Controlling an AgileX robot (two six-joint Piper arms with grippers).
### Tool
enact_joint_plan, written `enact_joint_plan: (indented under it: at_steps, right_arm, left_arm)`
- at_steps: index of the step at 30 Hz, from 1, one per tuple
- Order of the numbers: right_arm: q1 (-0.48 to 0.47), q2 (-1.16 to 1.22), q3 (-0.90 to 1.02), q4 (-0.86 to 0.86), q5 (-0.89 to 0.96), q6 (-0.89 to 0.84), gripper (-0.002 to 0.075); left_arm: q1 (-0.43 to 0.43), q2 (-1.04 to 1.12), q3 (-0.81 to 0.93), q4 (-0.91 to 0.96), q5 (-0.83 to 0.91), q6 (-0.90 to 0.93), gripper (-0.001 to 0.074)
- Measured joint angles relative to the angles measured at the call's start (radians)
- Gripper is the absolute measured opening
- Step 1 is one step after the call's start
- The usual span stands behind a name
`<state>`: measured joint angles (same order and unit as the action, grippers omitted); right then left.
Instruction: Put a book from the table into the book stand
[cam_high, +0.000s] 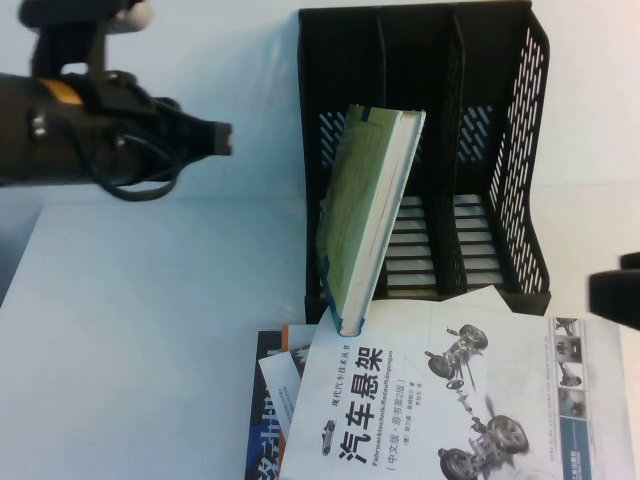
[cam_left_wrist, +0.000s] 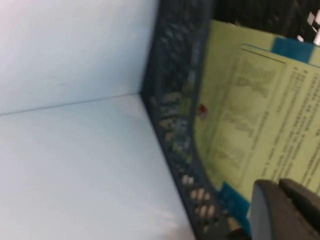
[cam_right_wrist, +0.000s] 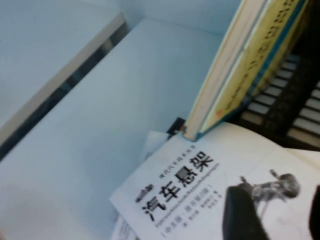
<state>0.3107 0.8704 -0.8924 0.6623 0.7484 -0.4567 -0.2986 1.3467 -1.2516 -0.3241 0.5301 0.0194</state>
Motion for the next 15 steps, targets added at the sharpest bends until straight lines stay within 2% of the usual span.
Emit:
enact_joint_plan:
  at_steps: [2,5,10,15]
  right_arm:
    - [0.024,0.081,-0.003,0.062,-0.029,-0.025,0.0349]
    - [0.084,0.215,-0.041,0.09,-0.118,-0.043,0.0388]
    - [0.208,0.416,-0.156,0.113,-0.326,-0.039,0.0399]
    - [0.269,0.584,-0.266,0.124,-0.442,0.013,0.0402]
  left_arm:
    - [0.023,-0.067,0.053,0.022,0.0,-0.019,-0.0004]
    - [0.048,-0.168,0.154,0.039,0.0,-0.019,-0.0004]
    - [0.054,-0.315,0.323,0.039,0.005,-0.019,-0.0004]
    - [0.054,-0.426,0.412,0.039,0.03,-0.007,-0.0004]
